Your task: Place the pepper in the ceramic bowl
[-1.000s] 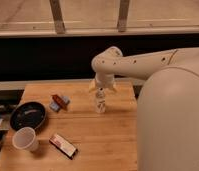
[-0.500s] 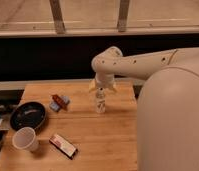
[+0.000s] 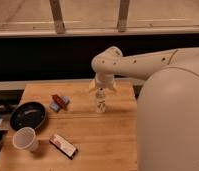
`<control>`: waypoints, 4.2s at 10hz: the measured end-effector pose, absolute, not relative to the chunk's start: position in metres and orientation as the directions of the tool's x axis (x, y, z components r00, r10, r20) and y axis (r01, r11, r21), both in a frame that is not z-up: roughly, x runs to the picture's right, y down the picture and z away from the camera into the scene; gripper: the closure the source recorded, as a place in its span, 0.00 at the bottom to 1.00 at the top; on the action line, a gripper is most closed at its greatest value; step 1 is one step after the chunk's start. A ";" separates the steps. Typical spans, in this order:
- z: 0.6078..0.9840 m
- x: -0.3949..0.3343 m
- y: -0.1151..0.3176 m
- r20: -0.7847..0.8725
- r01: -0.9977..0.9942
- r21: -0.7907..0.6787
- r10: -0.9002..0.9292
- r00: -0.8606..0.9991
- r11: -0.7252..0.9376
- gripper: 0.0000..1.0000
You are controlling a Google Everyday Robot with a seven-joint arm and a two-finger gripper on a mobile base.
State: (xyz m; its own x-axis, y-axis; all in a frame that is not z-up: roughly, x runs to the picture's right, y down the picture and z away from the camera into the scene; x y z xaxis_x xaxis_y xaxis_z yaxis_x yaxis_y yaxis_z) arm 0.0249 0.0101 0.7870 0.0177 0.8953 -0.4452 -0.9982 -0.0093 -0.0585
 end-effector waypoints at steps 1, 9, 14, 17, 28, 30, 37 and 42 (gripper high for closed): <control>0.787 0.025 0.008 -0.439 -0.998 -0.063 0.899 0.018 -0.011 0.20; 0.776 -0.068 -0.094 -0.299 -0.961 -0.154 0.917 0.265 0.228 0.20; 0.800 -0.181 -0.090 -0.275 -0.865 -0.299 0.832 0.482 0.403 0.20; 0.805 -0.204 -0.074 -0.283 -0.840 -0.339 0.806 0.519 0.422 0.20; 0.869 -0.226 -0.007 -0.397 -0.779 -0.435 0.680 0.616 0.451 0.20; 0.884 -0.235 0.007 -0.423 -0.769 -0.453 0.650 0.631 0.451 0.20; 0.917 -0.242 0.039 -0.499 -0.768 -0.478 0.588 0.637 0.427 0.20; 0.926 -0.237 0.046 -0.520 -0.782 -0.468 0.587 0.620 0.411 0.20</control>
State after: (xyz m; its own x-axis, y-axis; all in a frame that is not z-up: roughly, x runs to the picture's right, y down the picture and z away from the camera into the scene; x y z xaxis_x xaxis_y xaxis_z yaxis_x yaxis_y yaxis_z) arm -0.2367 0.0465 0.9263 0.6197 0.5874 -0.5204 -0.7825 0.4109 -0.4679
